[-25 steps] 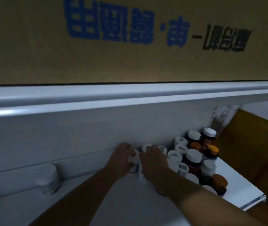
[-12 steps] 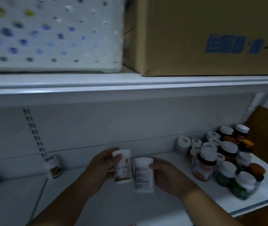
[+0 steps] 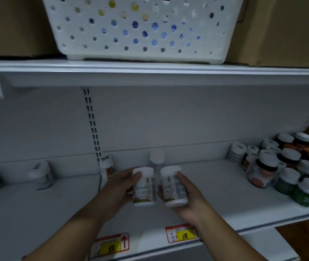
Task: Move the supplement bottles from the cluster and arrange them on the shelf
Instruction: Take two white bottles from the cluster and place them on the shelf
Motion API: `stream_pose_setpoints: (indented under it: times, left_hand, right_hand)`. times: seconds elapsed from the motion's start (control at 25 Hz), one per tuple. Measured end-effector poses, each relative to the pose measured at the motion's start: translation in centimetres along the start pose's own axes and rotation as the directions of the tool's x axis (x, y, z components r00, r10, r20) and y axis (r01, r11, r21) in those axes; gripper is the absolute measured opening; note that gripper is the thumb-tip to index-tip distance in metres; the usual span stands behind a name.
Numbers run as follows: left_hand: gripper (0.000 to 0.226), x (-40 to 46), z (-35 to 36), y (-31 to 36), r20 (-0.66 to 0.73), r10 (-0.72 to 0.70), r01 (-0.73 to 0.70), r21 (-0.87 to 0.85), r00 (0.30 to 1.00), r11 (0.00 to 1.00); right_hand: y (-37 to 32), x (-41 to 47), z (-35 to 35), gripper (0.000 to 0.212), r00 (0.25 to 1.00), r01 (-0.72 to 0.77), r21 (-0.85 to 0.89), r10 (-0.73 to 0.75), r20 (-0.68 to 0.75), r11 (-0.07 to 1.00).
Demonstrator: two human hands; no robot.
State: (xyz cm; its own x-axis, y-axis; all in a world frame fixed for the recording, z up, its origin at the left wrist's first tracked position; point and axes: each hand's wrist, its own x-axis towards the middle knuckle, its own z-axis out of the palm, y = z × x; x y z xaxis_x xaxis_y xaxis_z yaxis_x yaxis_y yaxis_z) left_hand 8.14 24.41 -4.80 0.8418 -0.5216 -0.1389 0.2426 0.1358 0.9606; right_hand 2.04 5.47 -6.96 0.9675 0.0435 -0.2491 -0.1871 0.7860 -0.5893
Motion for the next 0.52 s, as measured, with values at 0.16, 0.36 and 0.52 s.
stream_pose_setpoints:
  times: [0.16, 0.36, 0.52]
  left_hand:
    - [0.038, 0.0, -0.1, 0.2, -0.002, 0.014, -0.014, 0.005, 1.0, 1.0]
    - [0.023, 1.1, 0.4, -0.5, -0.117, 0.018, -0.008, 0.087, 0.993, 0.996]
    - [0.019, 3.5, 0.9, -1.2, -0.174, 0.033, -0.011, 0.128, 0.984, 0.992]
  right_hand:
    - [-0.1, 0.4, 0.0, 0.064, 0.999, -0.029, -0.031, 0.03, 0.027, 0.999]
    - [-2.4, 1.3, -2.2, 0.051, 0.997, 0.056, 0.026, -0.055, -0.054, 0.998]
    - [-5.0, 1.8, -5.6, 0.051, 0.989, 0.143, -0.171, -0.148, -0.012, 0.975]
